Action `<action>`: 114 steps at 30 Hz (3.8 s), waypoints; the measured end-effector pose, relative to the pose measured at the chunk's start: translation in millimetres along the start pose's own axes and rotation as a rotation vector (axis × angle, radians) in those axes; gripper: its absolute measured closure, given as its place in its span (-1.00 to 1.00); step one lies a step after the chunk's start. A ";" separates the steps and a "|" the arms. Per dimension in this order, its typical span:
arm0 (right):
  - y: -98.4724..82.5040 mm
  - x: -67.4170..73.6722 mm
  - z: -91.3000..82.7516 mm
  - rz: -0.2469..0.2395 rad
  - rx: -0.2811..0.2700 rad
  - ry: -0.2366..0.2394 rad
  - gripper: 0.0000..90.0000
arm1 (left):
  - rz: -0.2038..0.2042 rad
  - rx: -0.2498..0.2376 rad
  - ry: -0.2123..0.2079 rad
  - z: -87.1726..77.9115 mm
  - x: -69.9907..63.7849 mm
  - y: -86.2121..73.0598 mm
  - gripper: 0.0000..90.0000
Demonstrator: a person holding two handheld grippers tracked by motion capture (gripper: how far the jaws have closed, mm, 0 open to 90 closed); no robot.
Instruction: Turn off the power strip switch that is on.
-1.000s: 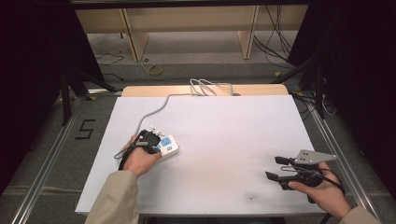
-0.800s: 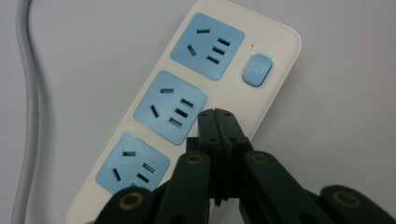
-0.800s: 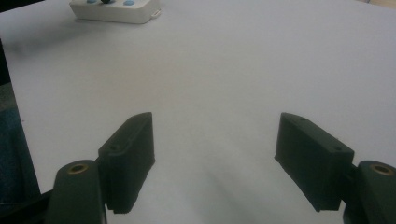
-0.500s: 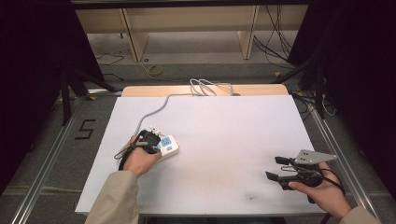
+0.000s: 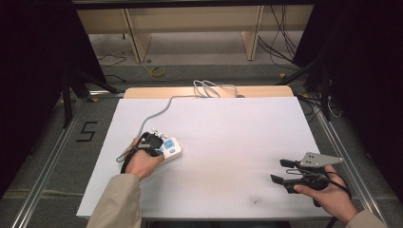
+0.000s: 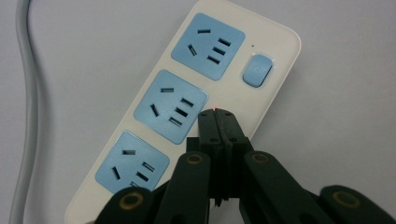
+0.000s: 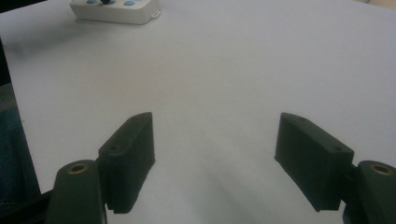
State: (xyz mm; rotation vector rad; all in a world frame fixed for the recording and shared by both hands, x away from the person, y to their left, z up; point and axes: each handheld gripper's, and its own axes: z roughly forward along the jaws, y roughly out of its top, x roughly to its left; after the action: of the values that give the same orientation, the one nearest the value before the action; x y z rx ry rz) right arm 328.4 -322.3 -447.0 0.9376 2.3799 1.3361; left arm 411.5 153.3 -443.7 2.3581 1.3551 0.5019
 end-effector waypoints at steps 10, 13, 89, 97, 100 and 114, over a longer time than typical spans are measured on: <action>0.0 0.0 -0.1 0.000 0.000 0.000 -0.37 | -0.005 -0.003 -0.001 -1.1 1.0 0.3 1.00; 0.0 0.0 0.0 0.000 0.000 0.000 -0.37 | -0.006 -0.004 -0.001 -1.4 1.2 0.3 1.00; -1.0 -0.1 -1.1 -0.002 -0.003 -0.008 -0.38 | 0.204 -0.418 -0.255 -19.4 -61.9 0.9 -0.56; -1.0 0.1 -1.1 -0.004 -0.004 -0.006 -0.39 | 0.258 -0.456 -0.255 -22.2 -66.8 -8.5 -0.57; -1.2 0.7 -0.8 -0.003 -0.002 -0.003 -0.39 | 0.267 -0.468 -0.252 -24.2 -67.1 -12.1 -0.57; -1.9 2.0 0.6 -0.007 0.007 0.006 -0.39 | 0.285 -0.462 -0.229 -29.7 -60.0 -33.7 -0.57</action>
State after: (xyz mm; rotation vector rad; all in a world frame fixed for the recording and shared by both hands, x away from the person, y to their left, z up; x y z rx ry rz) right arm 326.4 -321.3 -448.7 0.9279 2.3920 1.3304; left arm 344.0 120.9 -441.5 2.1430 0.7118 0.5360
